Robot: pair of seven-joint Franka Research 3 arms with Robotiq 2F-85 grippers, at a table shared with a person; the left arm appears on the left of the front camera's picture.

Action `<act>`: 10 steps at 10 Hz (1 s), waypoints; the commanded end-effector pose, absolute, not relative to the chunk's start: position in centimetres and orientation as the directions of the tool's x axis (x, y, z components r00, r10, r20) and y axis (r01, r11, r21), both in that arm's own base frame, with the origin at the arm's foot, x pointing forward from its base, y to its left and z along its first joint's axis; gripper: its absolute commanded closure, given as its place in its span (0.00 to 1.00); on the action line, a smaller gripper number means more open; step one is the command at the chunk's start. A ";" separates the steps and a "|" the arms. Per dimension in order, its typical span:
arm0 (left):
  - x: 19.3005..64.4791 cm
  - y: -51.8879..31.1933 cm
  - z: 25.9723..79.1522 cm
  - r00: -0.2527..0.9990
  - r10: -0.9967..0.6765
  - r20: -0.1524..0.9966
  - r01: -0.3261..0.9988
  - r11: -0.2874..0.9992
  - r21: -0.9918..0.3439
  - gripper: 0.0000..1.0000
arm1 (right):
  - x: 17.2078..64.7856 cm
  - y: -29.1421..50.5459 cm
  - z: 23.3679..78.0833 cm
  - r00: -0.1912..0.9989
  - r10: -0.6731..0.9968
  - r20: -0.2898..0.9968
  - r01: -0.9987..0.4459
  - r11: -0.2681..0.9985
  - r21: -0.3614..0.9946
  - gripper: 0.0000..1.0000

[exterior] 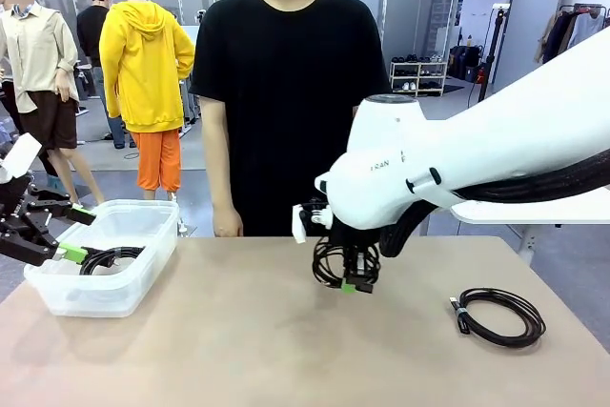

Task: Organize and store the cables.
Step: Place the USB Extension Cable into the Organizing box.

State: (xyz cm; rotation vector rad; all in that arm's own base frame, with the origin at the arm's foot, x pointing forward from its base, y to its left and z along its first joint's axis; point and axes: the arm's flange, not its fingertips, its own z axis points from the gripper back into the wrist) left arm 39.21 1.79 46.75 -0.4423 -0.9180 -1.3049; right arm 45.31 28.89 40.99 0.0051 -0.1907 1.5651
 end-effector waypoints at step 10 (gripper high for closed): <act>39.5 1.8 47.1 0.008 -0.627 0.779 0.948 0.253 0.193 0.00 | 43.3 39.0 33.0 -0.090 0.975 0.201 -0.993 -0.074 -0.090 0.69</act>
